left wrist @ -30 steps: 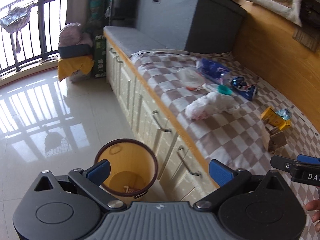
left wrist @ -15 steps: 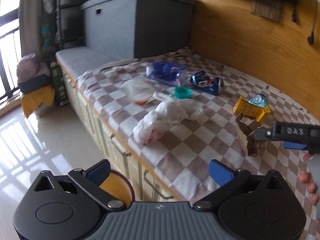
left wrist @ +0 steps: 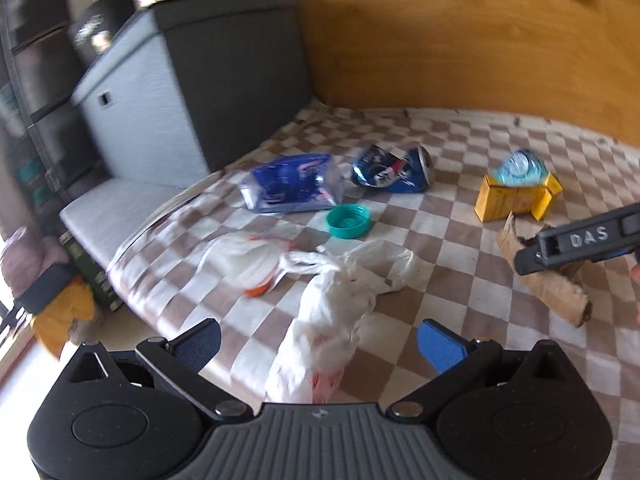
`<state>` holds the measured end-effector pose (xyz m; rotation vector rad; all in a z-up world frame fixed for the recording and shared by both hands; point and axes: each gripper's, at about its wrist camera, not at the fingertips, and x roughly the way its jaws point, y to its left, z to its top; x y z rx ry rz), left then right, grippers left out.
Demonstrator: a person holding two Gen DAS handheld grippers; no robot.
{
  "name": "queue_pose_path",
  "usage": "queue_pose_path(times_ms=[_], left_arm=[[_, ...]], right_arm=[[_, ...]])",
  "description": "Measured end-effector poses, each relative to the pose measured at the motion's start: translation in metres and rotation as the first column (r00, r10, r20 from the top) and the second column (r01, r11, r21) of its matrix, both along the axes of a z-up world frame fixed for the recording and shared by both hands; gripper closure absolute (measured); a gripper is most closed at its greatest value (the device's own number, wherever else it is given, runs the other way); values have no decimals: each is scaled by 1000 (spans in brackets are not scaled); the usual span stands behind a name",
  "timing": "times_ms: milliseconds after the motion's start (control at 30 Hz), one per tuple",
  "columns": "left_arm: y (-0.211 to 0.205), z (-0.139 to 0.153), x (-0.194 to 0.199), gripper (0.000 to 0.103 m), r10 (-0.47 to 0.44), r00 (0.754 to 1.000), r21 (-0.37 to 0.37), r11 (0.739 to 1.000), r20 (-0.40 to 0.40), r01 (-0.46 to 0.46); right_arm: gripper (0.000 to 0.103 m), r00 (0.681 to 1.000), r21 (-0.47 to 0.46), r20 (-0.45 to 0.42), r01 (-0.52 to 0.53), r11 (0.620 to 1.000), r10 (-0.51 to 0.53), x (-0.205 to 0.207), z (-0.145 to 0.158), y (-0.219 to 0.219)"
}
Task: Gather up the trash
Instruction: 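Grasp the white plastic bag with the left tool while the right tool grasps the cardboard box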
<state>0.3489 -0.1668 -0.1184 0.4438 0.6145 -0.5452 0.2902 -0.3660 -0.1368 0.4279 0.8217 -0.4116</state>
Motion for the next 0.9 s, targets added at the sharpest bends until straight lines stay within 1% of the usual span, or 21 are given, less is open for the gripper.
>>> queue_pose_path(times_ms=[100,233,300,333,367,400,467,500,533,567,600,633,700,733,833,900], left_arm=[[-12,-6,16,0,-30,999,40,999,-12,30],[-25,-18,35,0,-63,996,92,993,-61,69],[-30,-23,44,3,-68,994,115,990,-86,78],[-32,-26,48,7,-67,993,118,990,-100,79],[-33,-27,51,8,-62,991,119,990,-114,76],[-34,-29,55,10,-51,991,120,991,-127,67],[-35,-31,60,14,-26,989,112,993,-145,42],[-34,-32,63,18,-17,987,103,994,-160,34],[-34,-33,65,23,-8,985,97,995,-175,26],[-34,-34,67,26,3,982,92,996,-188,15],[-34,-35,69,35,15,980,89,996,-200,2],[-33,-36,70,45,27,976,84,996,-214,-9],[-31,-38,71,53,52,970,74,997,-237,-36],[-29,-38,69,55,58,970,67,997,-237,-44],[-24,-36,60,57,75,970,36,997,-229,-68],[-20,-31,52,58,91,969,-5,996,-228,-95]], right_arm=[[0,1000,11,-5,22,1000,-22,-5,-6,-12],[2,999,41,29,-21,999,19,-11,-7,-22],[8,998,61,37,-53,997,51,-13,-8,-26],[12,997,75,43,-67,995,64,-13,-7,-28],[17,996,88,48,-84,993,80,-14,-7,-30],[19,994,97,49,-101,990,97,-14,-6,-31],[30,990,111,44,-139,984,135,-14,-4,-30],[32,987,116,39,-160,980,156,-14,-3,-28],[39,983,121,38,-182,976,179,-15,-1,-25],[47,979,123,36,-202,972,199,-16,-1,-22],[52,975,122,37,-222,967,219,-16,0,-19],[61,972,120,36,-235,965,232,-17,1,-16],[65,969,97,32,-247,964,245,-20,2,-9],[68,967,86,31,-253,964,251,-22,2,-7],[72,966,69,33,-260,963,258,-26,4,-5],[73,966,63,40,-259,964,257,-29,7,-4]])
